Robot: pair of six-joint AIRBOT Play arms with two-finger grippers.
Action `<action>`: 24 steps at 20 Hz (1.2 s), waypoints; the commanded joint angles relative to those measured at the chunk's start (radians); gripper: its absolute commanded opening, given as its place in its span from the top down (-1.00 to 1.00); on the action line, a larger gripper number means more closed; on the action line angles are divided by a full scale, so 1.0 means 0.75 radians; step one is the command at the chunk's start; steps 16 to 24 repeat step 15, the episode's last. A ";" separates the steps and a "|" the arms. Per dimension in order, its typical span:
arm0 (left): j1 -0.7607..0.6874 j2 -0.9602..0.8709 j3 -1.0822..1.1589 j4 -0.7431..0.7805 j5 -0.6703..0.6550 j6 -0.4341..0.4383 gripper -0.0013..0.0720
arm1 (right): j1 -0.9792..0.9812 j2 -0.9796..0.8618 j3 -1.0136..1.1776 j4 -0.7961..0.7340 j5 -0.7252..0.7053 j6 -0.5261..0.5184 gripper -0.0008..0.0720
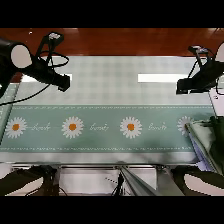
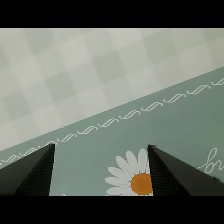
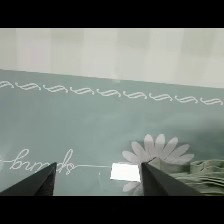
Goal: Fold the shirts.
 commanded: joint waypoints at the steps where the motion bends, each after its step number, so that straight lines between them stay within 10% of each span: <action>1: -0.001 -0.002 0.002 0.004 -0.003 -0.002 -0.84 | 0.007 -0.012 -0.010 0.018 -0.067 -0.010 -0.65; 24: -0.001 -0.002 0.002 0.004 -0.003 -0.002 -0.84 | 0.007 -0.012 -0.010 0.018 -0.177 -0.010 -0.66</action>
